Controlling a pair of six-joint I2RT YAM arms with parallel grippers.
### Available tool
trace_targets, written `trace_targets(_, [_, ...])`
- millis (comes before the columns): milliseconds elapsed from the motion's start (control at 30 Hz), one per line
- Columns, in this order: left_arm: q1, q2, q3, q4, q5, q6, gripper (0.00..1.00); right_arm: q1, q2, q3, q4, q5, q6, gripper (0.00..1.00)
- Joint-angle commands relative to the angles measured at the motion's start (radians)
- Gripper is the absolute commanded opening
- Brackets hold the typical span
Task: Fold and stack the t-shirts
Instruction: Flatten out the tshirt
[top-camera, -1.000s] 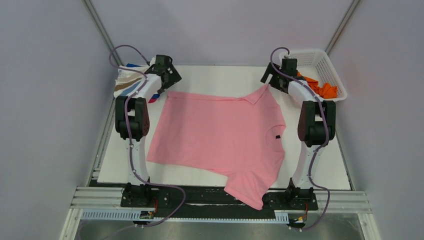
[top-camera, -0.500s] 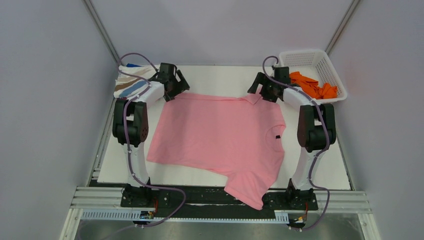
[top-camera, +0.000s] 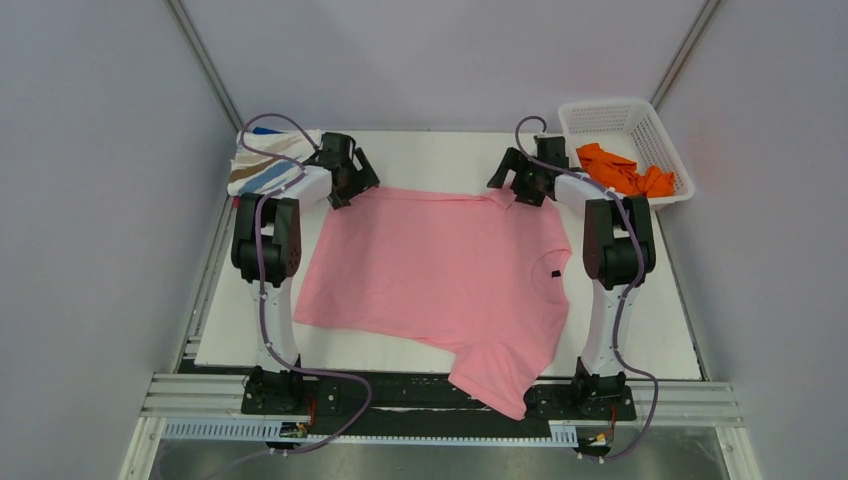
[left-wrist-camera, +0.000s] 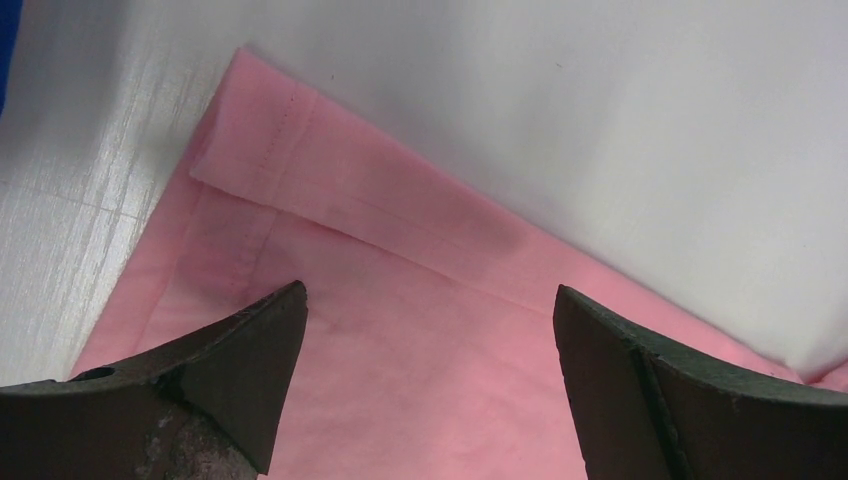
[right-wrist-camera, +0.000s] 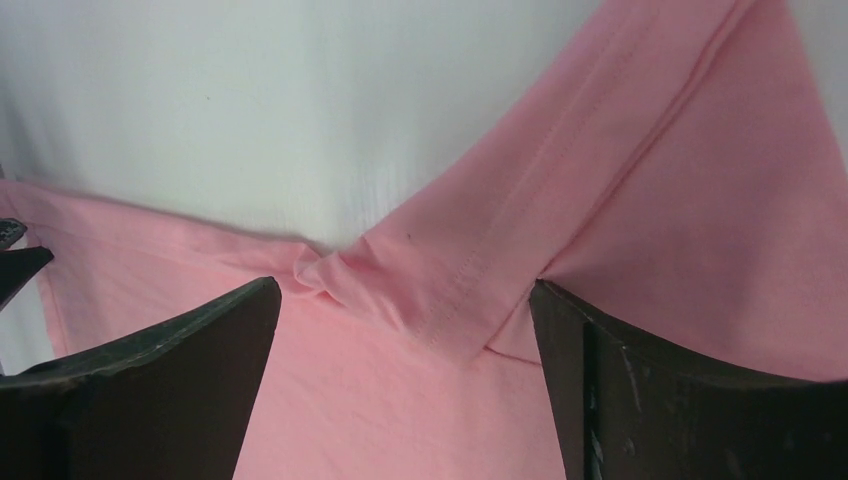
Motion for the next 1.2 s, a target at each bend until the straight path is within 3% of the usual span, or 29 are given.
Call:
trace_targets(0, [0.0, 0.007, 0.017, 0.016, -0.013, 0.011, 1.0, 0.026, 0.036, 0.078, 0.113, 0.0, 0.022, 1.0])
trace_targets(267, [0.0, 0.018, 0.037, -0.002, -0.018, 0.001, 1.0, 0.046, 0.131, 0.209, 0.193, 0.016, 0.088, 1.0])
trace_targets(433, [0.0, 0.016, 0.048, -0.005, -0.025, -0.003, 1.0, 0.049, 0.227, 0.287, 0.345, 0.044, 0.152, 1.0])
trace_targets(633, [0.0, 0.025, 0.077, -0.006, -0.057, -0.016, 1.0, 0.047, 0.244, 0.398, 0.329, 0.046, 0.097, 1.0])
trace_targets(933, [0.015, 0.088, 0.149, 0.061, -0.077, -0.094, 1.0, 0.047, 0.002, 0.1, 0.328, 0.048, -0.002, 1.0])
trace_targets(1167, [0.021, 0.135, 0.22, 0.051, -0.157, -0.071, 1.0, 0.047, -0.154, -0.097, 0.314, 0.06, -0.053, 1.0])
